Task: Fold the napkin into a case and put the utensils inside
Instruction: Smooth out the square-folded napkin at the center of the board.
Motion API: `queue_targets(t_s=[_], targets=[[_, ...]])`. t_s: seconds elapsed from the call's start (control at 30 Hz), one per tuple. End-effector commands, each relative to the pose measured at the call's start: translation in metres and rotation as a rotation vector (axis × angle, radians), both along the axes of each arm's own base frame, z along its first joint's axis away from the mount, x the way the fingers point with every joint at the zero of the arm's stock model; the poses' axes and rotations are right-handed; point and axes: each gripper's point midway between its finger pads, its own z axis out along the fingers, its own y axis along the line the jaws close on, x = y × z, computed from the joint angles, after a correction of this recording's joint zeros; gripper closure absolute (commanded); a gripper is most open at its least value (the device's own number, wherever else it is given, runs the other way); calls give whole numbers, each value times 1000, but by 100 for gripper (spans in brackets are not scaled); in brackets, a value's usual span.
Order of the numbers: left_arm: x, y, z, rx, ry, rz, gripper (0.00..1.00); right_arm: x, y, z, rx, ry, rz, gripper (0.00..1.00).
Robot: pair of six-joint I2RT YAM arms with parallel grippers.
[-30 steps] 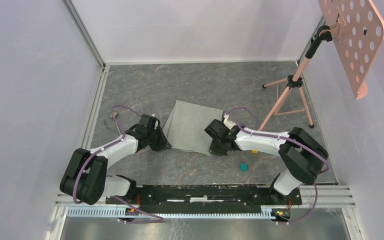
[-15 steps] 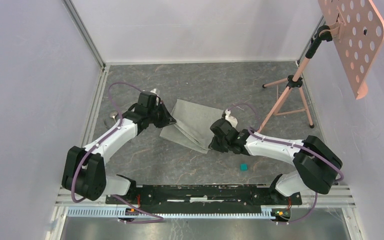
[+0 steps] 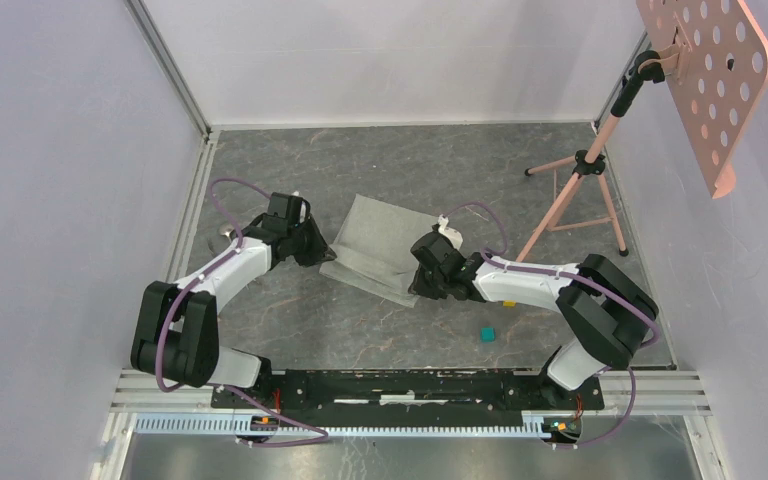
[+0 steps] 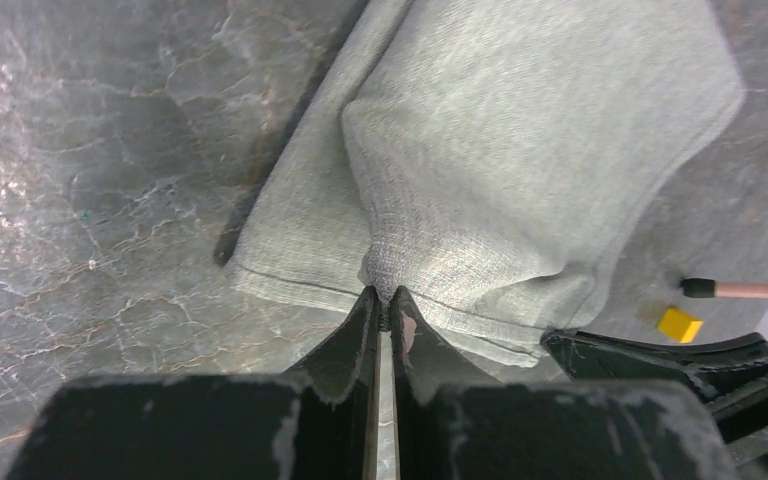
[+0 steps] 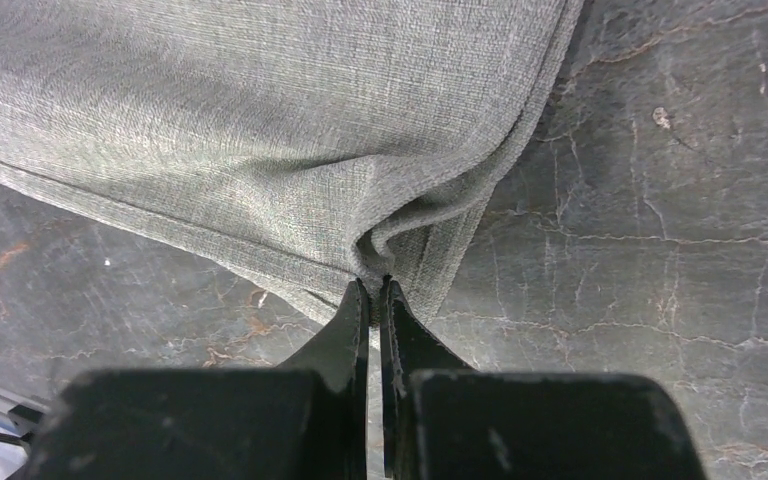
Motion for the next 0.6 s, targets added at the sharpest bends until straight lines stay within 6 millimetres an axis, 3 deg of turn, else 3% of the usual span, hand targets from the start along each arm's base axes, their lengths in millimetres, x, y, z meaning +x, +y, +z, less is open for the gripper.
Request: queue_targets(t_s=[0.0, 0.2, 0.57], targets=[[4, 5, -16, 29, 5, 3, 92, 4, 7, 1, 13, -8, 17, 100], [-2, 7, -31, 41, 56, 5, 92, 1, 5, -3, 6, 7, 14, 100], [-7, 19, -19, 83, 31, 36, 90, -7, 14, 9, 65, 11, 35, 100]])
